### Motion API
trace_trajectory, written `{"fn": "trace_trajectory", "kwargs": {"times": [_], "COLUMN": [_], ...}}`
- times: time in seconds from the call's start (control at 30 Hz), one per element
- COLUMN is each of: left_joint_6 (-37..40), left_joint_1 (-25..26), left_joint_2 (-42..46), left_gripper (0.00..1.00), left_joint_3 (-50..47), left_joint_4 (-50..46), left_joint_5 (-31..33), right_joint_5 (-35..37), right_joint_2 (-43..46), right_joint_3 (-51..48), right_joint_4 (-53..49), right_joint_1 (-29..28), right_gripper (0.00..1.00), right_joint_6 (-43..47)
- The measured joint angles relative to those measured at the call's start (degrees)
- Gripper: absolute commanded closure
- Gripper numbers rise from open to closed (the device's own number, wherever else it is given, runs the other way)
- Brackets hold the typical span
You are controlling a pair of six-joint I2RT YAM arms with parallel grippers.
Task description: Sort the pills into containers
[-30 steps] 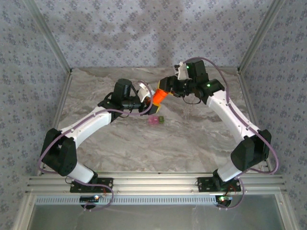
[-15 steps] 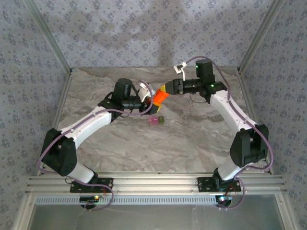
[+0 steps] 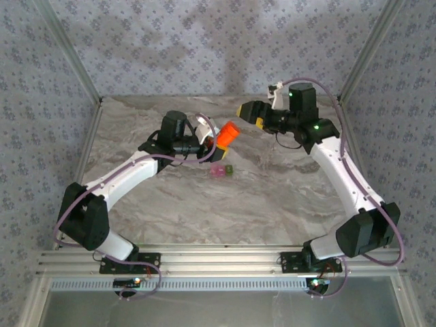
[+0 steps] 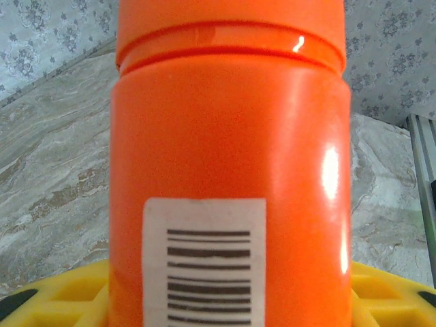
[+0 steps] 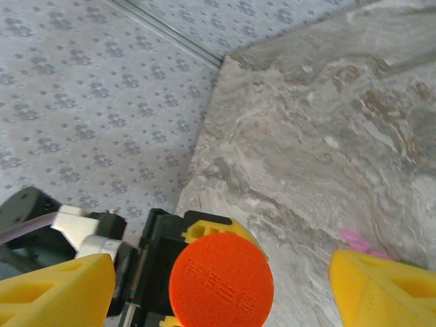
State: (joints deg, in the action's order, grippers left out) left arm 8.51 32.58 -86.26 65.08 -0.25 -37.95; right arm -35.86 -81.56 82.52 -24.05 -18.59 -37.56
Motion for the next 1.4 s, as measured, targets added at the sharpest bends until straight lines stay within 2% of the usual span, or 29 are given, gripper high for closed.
{"fn": "trace_trajectory", "kwargs": {"times": [0.37, 0.5, 0.7, 0.83, 0.97, 1.17, 1.23, 1.27, 1.37, 1.4], "left_joint_6": [0.0, 0.0, 0.0, 0.0, -0.5, -2.3, -3.1, -3.6, -4.2, -4.4], "left_joint_1": [0.0, 0.0, 0.0, -0.1, -0.1, -0.1, -0.1, 0.0, -0.1, -0.1], "left_joint_2": [0.0, 0.0, 0.1, 0.1, 0.3, 1.6, 1.7, 1.7, 1.7, 1.8], "left_gripper": [1.00, 1.00, 1.00, 1.00, 1.00, 1.00, 1.00, 1.00, 1.00, 1.00], "left_joint_3": [0.0, 0.0, 0.0, 0.0, -0.6, -3.1, -3.5, -3.6, -4.3, -4.6], "left_joint_4": [0.0, 0.0, 0.0, 0.1, 2.3, 8.6, 10.4, 11.0, 12.7, 13.1], "left_joint_5": [0.0, 0.0, -0.1, -0.1, -0.2, -0.2, -0.1, 0.0, 0.3, 0.3], "right_joint_5": [3.6, 3.5, 3.5, 3.1, 0.2, -8.0, -10.8, -12.3, -14.5, -14.7], "right_joint_2": [-5.1, -5.8, -5.8, -5.8, -6.0, -7.0, -7.5, -8.0, -8.8, -8.8], "right_joint_3": [4.2, 4.8, 4.9, 4.9, 5.2, 6.9, 7.2, 7.5, 7.8, 7.8], "right_joint_4": [-4.7, -4.7, -5.3, -5.2, -4.4, -3.3, -2.5, -2.0, -0.8, -0.6], "right_joint_1": [-5.0, -5.8, -6.3, -6.2, -5.4, -3.8, -2.9, -2.4, -2.2, -2.2], "right_gripper": [0.20, 0.28, 0.53, 0.58, 0.57, 0.56, 0.53, 0.50, 0.28, 0.25], "right_joint_6": [-0.6, -0.7, -0.5, 0.0, 4.0, 20.0, 22.8, 23.7, 25.2, 25.2]}}
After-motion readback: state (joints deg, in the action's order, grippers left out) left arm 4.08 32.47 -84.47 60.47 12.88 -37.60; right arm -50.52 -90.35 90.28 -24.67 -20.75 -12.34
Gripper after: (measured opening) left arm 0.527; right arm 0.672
